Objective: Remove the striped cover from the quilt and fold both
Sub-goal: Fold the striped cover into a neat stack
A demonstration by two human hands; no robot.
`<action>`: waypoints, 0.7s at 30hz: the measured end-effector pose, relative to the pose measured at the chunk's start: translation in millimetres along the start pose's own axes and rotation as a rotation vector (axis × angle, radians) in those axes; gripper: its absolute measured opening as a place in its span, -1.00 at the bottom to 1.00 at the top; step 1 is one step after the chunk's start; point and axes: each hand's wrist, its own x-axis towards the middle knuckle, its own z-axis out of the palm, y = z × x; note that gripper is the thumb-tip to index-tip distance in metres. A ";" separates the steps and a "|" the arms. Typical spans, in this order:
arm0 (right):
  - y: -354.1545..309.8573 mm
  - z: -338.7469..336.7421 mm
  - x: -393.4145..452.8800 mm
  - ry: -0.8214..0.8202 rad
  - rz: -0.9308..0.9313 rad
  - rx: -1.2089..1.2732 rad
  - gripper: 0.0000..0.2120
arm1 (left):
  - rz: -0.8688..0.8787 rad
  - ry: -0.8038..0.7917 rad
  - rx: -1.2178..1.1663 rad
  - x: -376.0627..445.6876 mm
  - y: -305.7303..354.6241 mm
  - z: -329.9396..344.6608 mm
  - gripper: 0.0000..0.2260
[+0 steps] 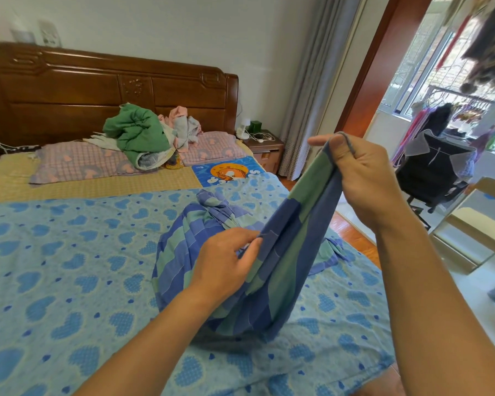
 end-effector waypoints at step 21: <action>-2.6 -10.1 19.0 0.372 0.123 0.020 -0.59 | -0.469 -0.197 0.317 -66.8 -72.5 26.0 -0.53</action>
